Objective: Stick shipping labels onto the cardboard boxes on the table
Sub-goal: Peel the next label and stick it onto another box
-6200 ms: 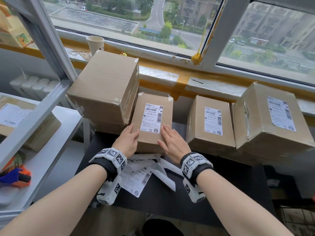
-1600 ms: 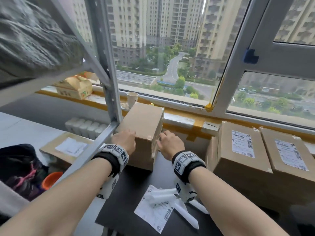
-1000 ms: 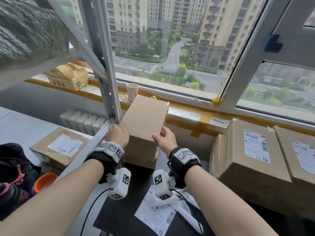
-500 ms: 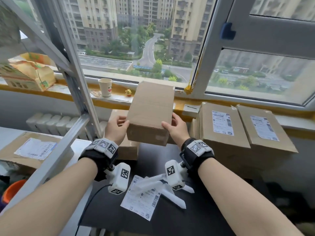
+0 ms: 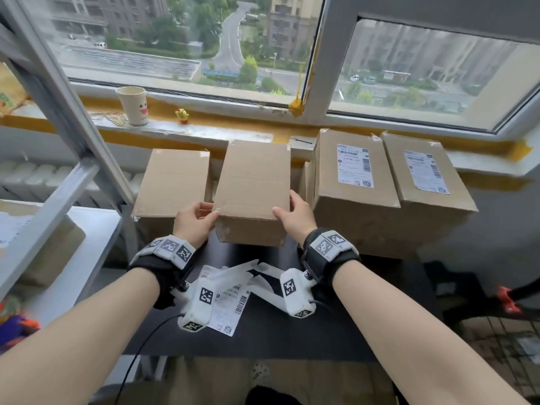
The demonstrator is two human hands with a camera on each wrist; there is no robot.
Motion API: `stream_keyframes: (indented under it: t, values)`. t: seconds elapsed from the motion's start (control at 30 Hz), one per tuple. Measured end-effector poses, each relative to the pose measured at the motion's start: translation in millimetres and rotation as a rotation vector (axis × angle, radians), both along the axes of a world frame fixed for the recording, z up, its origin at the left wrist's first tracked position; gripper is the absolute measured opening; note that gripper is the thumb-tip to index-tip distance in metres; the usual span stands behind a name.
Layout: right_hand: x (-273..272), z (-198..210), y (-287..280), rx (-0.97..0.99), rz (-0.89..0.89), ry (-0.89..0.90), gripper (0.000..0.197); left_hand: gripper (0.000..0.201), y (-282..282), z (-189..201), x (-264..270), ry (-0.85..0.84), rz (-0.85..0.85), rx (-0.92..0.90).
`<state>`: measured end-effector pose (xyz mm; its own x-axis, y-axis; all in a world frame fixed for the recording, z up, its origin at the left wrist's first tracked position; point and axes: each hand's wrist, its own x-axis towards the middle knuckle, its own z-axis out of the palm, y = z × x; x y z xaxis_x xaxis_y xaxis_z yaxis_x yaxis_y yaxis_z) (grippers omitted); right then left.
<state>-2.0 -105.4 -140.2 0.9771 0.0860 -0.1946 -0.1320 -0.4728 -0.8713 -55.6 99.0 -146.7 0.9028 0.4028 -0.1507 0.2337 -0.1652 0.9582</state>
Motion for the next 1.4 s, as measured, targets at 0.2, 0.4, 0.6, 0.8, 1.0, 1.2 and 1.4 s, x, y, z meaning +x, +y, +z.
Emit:
stream_keyframes:
  t: [0.2, 0.4, 0.6, 0.8, 1.0, 1.2, 1.4]
  values:
    - [4, -28, -2, -0.008, 0.023, 0.085, 0.063, 0.009, -5, -27, -1, 0.121, 0.023, 0.107]
    - [15, -49, -6, 0.015, 0.035, 0.136, 0.076, 0.011, -9, -42, 5, 0.183, 0.04, 0.109]
    - [20, -56, -13, -0.003, 0.086, 0.183, 0.085, 0.021, -19, -46, 7, 0.219, 0.033, 0.105]
    - [14, -43, -17, -0.178, 0.127, 0.076, 0.071, 0.039, -18, -34, 0, 0.258, -0.129, 0.335]
    - [-13, -29, -17, -0.438, 0.265, -0.133, 0.046, 0.036, -16, -15, -29, 0.31, -0.324, 0.715]
    - [-61, -32, -4, -0.555, 0.462, -0.214, 0.037, 0.034, -11, -25, -67, 0.341, -0.478, 0.867]
    - [-112, -63, 10, -0.587, 0.644, -0.134, 0.033, 0.035, -6, -52, -110, 0.413, -0.523, 0.86]
